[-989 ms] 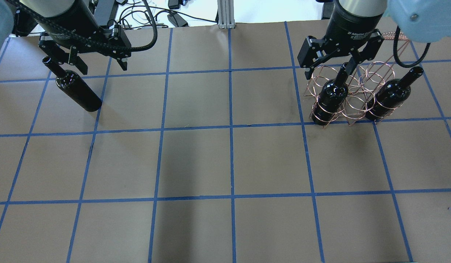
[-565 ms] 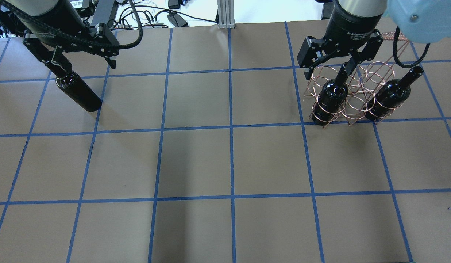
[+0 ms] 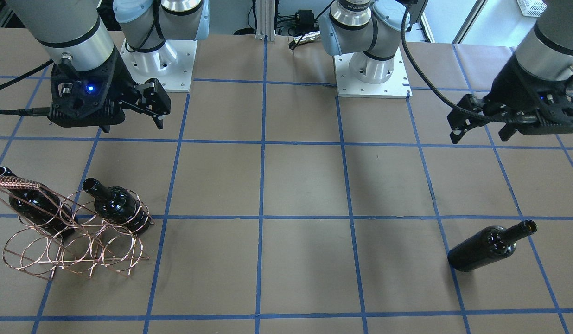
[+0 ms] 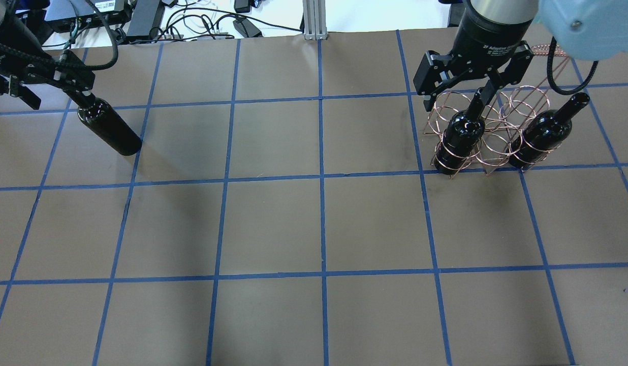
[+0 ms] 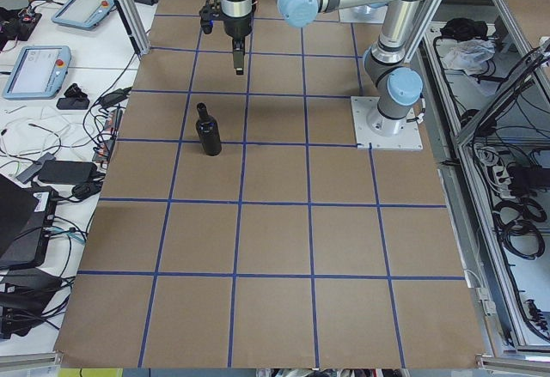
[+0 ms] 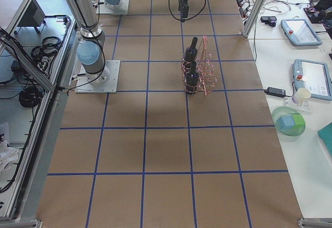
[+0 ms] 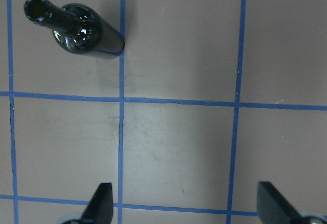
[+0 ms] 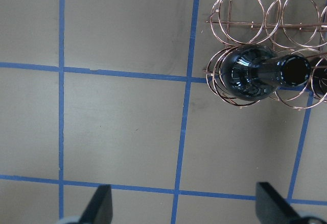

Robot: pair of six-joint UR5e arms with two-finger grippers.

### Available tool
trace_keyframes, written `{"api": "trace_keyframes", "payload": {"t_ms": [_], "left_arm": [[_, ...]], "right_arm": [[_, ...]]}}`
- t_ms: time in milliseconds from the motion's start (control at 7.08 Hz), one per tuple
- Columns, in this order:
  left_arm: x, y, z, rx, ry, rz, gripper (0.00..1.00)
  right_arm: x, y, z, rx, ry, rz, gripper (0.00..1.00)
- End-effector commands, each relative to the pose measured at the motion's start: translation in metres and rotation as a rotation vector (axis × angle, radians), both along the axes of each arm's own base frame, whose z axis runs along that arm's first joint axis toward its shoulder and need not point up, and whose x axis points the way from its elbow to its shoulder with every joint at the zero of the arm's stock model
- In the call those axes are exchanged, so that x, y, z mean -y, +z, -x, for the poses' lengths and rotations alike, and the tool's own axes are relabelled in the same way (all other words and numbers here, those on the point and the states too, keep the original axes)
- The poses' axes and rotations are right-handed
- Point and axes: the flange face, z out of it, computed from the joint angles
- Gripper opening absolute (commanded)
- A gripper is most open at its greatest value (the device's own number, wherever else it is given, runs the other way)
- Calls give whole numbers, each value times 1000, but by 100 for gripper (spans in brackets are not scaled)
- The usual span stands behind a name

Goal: Place wine into wine basket
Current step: 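Lower the left gripper over the neck of the lying dark wine bottle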

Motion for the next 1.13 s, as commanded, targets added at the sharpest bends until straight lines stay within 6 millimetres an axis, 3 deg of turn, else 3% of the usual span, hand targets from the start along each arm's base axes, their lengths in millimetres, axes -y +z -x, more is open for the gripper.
{"api": "trace_keyframes", "payload": {"t_ms": [0, 283, 989], "left_arm": [[19, -28, -29, 16, 17, 32, 100], [33, -53, -62, 15, -5, 33, 100], [83, -108, -80, -14, -110, 105, 93]], "right_arm": [[0, 0, 0, 0, 0, 0, 100], [0, 0, 0, 0, 0, 0, 100], [-1, -1, -1, 0, -1, -3, 100]]}}
